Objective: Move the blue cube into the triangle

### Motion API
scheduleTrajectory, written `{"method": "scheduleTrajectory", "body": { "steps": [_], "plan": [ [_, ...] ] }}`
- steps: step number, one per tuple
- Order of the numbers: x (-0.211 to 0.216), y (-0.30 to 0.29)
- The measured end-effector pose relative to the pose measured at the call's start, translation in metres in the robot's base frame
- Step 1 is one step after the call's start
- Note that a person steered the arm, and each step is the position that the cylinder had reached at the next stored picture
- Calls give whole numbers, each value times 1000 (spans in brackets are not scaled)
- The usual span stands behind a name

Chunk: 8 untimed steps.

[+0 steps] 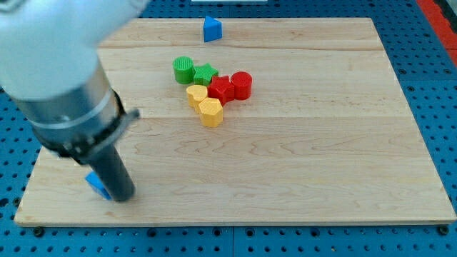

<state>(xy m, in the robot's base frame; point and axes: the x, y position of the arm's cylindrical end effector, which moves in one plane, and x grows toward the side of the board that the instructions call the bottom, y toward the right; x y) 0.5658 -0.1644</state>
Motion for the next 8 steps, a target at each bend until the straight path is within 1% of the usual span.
{"method": "scheduleTrajectory", "body": {
  "steps": [1,2,3,4,5,6,7,8],
  "plan": [
    [2,-24],
    [13,-39],
    [-55,-68],
    [-83,-70],
    [-65,-91],
    [-130,-94],
    [-211,-71],
    [-228,-36]
  ]
}}
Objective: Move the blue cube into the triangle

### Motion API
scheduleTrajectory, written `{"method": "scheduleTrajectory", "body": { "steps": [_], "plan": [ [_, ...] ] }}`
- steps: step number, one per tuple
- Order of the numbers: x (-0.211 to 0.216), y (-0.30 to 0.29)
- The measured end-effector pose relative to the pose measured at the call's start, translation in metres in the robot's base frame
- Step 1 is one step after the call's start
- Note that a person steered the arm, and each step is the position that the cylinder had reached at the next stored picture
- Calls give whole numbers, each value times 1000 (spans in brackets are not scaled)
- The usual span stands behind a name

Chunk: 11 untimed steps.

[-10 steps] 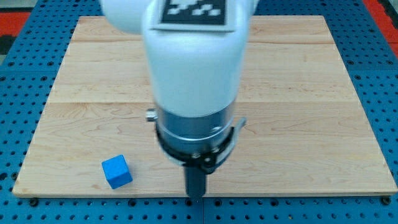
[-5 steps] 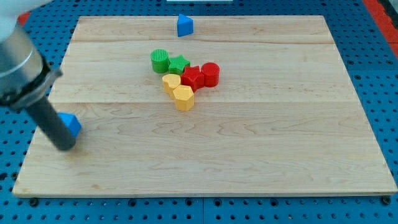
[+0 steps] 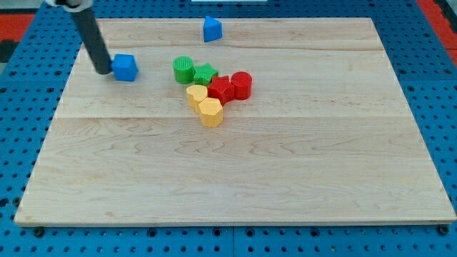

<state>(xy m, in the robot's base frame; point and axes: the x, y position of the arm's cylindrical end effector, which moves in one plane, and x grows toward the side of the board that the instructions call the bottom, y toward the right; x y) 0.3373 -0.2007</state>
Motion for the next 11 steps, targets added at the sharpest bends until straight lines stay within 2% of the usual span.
{"method": "scheduleTrajectory", "body": {
  "steps": [3,4,5,6,7,8,9,10,11],
  "plan": [
    [-1,40],
    [-41,104],
    [-64,141],
    [-35,139],
    [-26,191],
    [-63,188],
    [-71,175],
    [-63,236],
    [-63,254]
  ]
}}
